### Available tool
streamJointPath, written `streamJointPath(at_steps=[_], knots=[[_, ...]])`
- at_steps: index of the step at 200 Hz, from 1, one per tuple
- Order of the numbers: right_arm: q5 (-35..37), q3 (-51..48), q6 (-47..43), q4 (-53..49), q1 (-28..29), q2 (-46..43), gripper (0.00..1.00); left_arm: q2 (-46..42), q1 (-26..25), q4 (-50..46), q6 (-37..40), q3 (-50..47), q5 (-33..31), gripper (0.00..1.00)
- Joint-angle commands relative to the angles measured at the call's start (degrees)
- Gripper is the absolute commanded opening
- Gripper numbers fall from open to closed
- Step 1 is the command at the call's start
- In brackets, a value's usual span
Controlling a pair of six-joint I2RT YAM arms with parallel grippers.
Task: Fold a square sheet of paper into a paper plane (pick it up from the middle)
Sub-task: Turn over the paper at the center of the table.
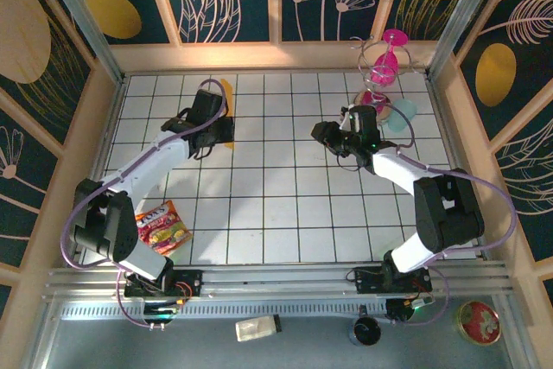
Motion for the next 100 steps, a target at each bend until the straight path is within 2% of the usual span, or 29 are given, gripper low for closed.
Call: streamJointPath(at_steps=[1,17,54,74,91,100], knots=[[3.1,-0.9,-1.0,-1.3,0.0,-2.2,0.43,2.6,-1.8,-11.4,4.7,3.7,-17.6,0.02],[3.8,-0.9,-1.0,-1.9,0.1,-2.2,0.43,5.0,-3.0,-12.4,4.3,4.4,-22.4,0.02],[5.0,-1.1,-0.8,-2.6,-0.2,-2.5,0.43,13.0,-6.8,-12.7,2.3,5.9,-24.0,0.02],[5.2,-1.5,-0.6,-2.6,-0.4,-2.8,0.43,16.2,-8.6,-11.4,-1.1,6.5,-20.9,0.03],[5.4,-1.6,-0.3,-2.5,-0.6,-3.1,0.43,17.8,-9.7,-8.7,-4.3,6.6,-14.5,0.06],[5.6,-1.8,-0.1,-2.4,-0.5,-3.2,0.43,17.9,-9.8,-5.8,-5.8,5.9,-8.8,0.09]])
